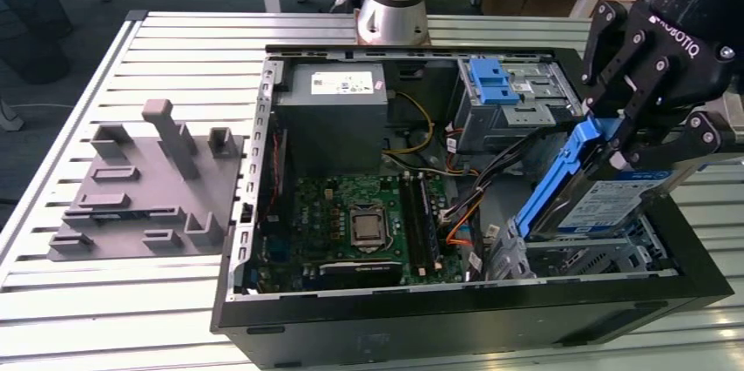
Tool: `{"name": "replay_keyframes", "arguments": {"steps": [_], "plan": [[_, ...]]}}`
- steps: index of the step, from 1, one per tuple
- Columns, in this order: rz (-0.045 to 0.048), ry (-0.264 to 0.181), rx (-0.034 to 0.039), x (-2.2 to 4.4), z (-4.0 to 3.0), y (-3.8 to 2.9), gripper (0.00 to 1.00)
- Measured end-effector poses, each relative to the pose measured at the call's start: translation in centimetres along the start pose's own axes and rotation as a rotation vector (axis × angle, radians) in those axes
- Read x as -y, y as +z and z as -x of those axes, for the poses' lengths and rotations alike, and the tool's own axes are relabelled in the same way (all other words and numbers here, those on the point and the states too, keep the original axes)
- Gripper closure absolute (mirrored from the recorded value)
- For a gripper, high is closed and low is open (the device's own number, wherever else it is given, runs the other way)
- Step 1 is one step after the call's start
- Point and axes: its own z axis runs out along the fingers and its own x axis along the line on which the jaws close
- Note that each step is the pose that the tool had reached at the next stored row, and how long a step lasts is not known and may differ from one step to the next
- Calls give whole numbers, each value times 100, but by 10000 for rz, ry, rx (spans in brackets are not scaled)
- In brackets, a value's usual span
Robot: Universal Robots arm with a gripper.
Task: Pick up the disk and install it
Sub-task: 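Insert the disk into the insertion slot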
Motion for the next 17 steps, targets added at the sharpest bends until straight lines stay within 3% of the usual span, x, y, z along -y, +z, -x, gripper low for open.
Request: {"name": "replay_keyframes", "arguments": {"steps": [3,4,10,13,17], "plan": [[0,0,-2,0,0,24,62],[-1,0,-3,0,0,41,56],[-2,0,-2,2,0,151,56],[-2,-1,-2,2,0,205,64],[-2,-1,-2,4,0,278,81]]}}
